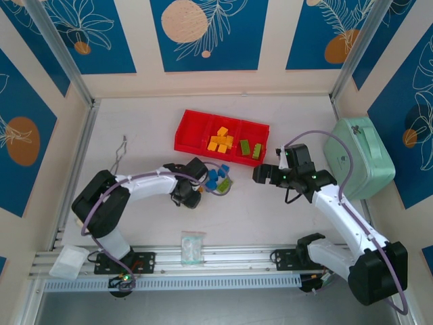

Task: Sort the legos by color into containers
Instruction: Pick up the lego from the middle-left of the table, then place the lego in the container.

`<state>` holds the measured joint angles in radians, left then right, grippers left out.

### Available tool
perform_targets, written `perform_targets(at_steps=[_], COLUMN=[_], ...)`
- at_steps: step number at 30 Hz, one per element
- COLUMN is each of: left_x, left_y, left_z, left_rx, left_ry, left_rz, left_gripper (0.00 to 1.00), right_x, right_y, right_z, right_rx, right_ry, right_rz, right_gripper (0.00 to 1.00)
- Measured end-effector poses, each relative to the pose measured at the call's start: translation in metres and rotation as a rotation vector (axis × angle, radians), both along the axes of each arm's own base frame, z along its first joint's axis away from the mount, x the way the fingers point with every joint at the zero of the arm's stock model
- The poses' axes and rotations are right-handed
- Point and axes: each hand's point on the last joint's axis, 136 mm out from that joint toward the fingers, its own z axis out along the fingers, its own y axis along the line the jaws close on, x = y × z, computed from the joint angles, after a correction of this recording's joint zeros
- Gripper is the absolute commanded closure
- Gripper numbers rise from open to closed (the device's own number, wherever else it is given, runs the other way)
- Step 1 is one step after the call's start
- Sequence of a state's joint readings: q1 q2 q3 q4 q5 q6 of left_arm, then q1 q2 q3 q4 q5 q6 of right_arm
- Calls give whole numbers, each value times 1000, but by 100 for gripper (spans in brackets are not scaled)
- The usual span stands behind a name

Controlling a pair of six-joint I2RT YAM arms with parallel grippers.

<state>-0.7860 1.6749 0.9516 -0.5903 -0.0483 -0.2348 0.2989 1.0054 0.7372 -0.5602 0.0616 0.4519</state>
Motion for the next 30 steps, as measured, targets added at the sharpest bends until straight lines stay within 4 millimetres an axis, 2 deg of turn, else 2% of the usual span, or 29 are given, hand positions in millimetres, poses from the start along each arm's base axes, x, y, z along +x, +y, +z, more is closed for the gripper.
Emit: perform_targets(at_steps=[5, 8, 13, 18, 22, 25, 30], left_x=[-4, -10, -1, 32, 61, 83, 108], left_y=[1, 4, -1, -23, -49, -73, -109], left_z=[2, 9, 49, 101, 129, 132, 109], left_rx=[-10, -22, -97, -172, -220, -246, -287], left_ry=[-2, -5, -93, -224, -282, -296, -256], left_rz=[25, 40, 78, 103, 109, 117, 153], left_gripper=[91, 96, 95, 95, 96, 100, 100], right_x=[-4, -5, -5, -10, -13, -18, -26], right_y=[-8, -13, -27, -38, -40, -40, -42], right_z=[5, 15, 29, 32, 34, 33, 39], right_rx=[-6, -7, -14, -13, 6, 14, 18], right_ry=[-36, -83, -136, -133, -131, -111, -118], right_rz=[-36, -61, -112, -149, -154, -151, -150], right_gripper=[1, 1, 1, 1, 1, 1, 1])
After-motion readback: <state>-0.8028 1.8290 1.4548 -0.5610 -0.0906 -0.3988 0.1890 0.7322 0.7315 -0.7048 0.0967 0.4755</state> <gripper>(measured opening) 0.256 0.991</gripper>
